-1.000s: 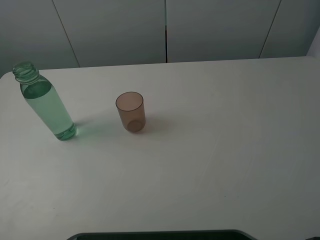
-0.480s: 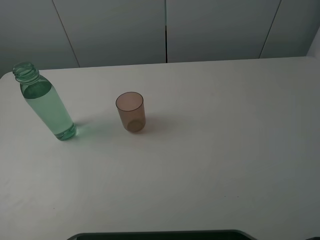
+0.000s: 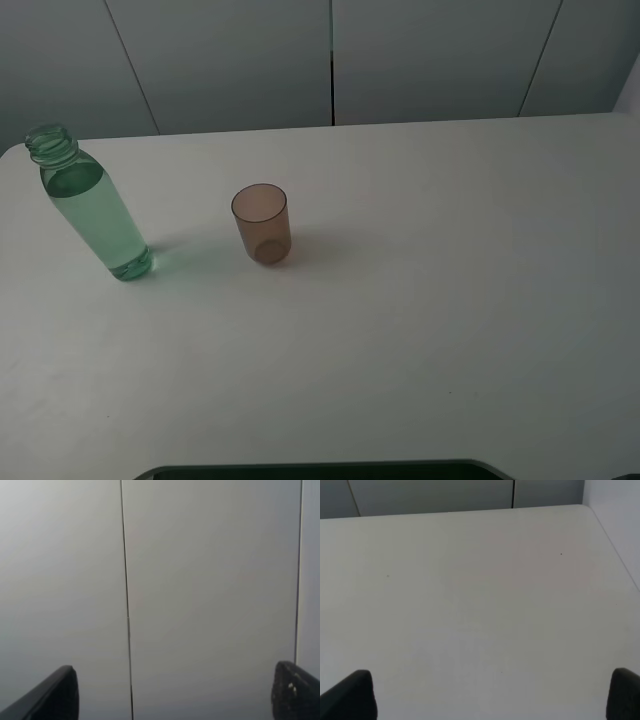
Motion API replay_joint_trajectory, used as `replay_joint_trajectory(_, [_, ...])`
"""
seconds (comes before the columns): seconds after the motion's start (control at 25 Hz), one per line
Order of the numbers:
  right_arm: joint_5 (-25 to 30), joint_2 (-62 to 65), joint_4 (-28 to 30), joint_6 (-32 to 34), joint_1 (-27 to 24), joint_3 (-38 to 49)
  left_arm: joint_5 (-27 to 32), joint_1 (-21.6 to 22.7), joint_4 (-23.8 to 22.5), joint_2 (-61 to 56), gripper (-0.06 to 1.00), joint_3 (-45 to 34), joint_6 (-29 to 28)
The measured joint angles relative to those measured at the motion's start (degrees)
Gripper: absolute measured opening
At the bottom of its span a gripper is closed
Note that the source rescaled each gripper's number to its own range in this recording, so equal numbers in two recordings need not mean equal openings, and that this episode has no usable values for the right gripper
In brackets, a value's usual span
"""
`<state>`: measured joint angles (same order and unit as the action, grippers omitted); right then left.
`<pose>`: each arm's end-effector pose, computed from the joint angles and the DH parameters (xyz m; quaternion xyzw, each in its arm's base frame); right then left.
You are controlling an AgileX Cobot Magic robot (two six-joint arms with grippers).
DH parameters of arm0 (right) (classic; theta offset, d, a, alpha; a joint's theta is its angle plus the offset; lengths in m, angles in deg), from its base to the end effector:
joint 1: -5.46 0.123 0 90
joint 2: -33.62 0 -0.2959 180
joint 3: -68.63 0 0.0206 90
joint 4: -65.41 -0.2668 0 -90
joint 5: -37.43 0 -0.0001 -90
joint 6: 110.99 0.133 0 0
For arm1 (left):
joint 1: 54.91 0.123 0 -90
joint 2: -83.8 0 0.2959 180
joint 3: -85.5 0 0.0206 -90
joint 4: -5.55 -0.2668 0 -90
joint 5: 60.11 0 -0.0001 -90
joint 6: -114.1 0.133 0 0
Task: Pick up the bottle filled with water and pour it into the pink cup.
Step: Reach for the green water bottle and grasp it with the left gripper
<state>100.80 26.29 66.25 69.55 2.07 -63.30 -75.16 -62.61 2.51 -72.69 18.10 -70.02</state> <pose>0.0308 -0.0036 0.2651 0.0300 0.8601 -0.0200 0.5089 0.1234 -0.0185 0.2897 0.0404 0.6135 -0.0653 0.7859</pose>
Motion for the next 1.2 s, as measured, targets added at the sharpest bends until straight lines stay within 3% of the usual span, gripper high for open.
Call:
replay_joint_trajectory(0.2, [0.0,0.0,0.0,0.0,0.0,0.0,-8.0,0.0,0.1,1.2,0.97,-6.4,0.0])
replay_joint_trajectory(0.36, [0.0,0.0,-0.1,0.0,0.0,0.0,-10.7,0.0,0.1,3.6,0.97,-9.6,0.8])
replay_joint_trajectory(0.68, [0.0,0.0,-0.1,0.0,0.0,0.0,-13.8,0.0,0.6,9.3,0.97,-9.9,4.6])
replay_joint_trajectory(0.84, [0.0,0.0,-0.1,0.0,0.0,0.0,-14.7,0.0,3.0,12.0,0.97,-9.9,7.4])
replay_joint_trajectory(1.2, [0.0,0.0,-0.1,0.0,0.0,0.0,-25.1,0.0,4.6,23.9,0.97,-9.9,10.4])
